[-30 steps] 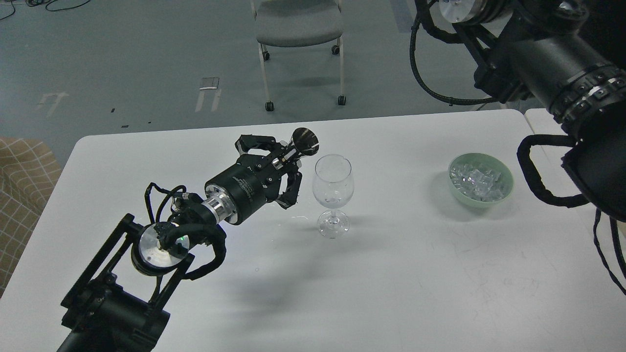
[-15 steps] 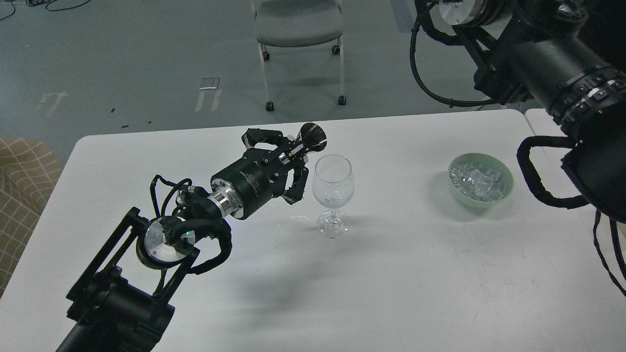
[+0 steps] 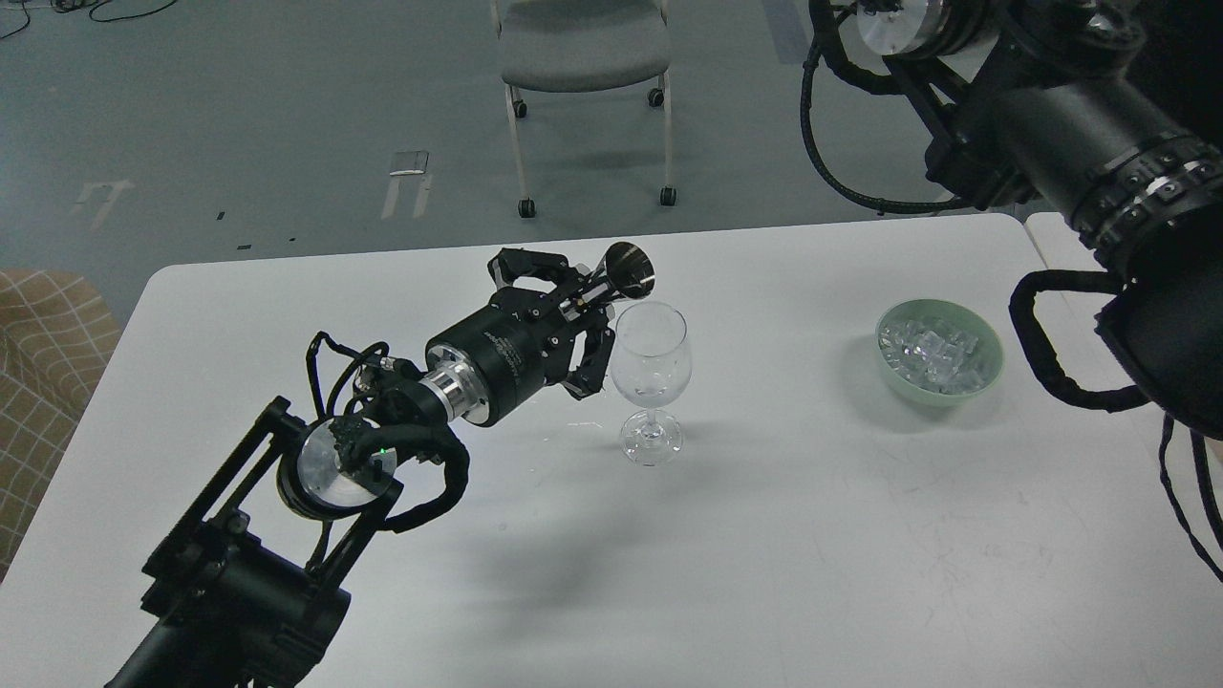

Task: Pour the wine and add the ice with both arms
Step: 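Tilt the jigger over the wine glass with the left gripper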

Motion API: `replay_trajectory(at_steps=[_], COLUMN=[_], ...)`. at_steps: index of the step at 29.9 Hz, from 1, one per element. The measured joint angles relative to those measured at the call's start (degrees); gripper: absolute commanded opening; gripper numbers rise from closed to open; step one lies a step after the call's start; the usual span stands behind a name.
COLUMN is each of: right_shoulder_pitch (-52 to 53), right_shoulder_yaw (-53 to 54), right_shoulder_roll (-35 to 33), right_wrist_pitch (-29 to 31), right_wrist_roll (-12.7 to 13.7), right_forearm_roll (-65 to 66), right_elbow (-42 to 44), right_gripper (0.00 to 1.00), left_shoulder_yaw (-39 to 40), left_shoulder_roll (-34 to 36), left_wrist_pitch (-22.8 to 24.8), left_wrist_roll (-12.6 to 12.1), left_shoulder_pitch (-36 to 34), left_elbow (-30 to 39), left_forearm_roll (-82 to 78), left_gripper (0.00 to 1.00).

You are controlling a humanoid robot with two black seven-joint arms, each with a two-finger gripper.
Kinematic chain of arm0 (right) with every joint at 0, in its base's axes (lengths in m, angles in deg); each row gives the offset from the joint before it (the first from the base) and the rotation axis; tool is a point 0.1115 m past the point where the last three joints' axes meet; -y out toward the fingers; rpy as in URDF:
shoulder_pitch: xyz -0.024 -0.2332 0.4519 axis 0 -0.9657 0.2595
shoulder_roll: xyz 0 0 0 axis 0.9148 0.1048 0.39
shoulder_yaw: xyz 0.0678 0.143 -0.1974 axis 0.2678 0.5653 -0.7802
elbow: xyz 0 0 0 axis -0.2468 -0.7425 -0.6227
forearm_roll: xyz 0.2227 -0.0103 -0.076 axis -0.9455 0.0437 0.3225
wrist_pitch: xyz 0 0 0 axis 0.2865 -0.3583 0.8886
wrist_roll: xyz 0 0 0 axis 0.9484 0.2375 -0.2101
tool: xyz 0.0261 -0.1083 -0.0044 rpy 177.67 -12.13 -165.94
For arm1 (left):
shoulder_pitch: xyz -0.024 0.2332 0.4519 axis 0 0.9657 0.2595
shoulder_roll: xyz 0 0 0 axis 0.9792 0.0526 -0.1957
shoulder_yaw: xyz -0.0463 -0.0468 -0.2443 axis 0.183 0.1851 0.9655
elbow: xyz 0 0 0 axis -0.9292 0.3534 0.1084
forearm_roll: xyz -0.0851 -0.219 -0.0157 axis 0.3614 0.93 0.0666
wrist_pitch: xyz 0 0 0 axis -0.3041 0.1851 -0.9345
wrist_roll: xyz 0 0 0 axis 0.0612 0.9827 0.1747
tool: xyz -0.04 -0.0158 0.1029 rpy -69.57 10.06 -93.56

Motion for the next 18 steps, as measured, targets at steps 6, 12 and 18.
replay_trajectory(at_steps=[6, 12, 18], right_shoulder_pitch=[-0.28, -0.34, -0.38], right_shoulder_yaw=[0.0, 0.06, 0.08], right_shoulder_roll=[0.0, 0.0, 0.0], right_wrist_pitch=[0.0, 0.05, 0.16], right_wrist_roll=[0.0, 0.0, -0.05], right_forearm_roll=[0.0, 0.0, 0.0], right_elbow=[-0.06, -0.2, -0.25], right_gripper=[1.0, 1.0, 1.0], left_shoulder_yaw=[-0.08, -0.57, -2.25], left_shoulder_roll=[0.09, 0.35, 0.98], left_wrist_pitch=[0.0, -0.11, -1.12], left_wrist_roll=[-0.7, -1.92, -3.77], left_shoulder_pitch=[-0.02, -0.87, -1.94], left_elbow=[-0.02, -0.26, -0.29], left_forearm_roll=[-1.96, -5.57, -8.64], left_gripper=[0.0, 0.0, 0.0])
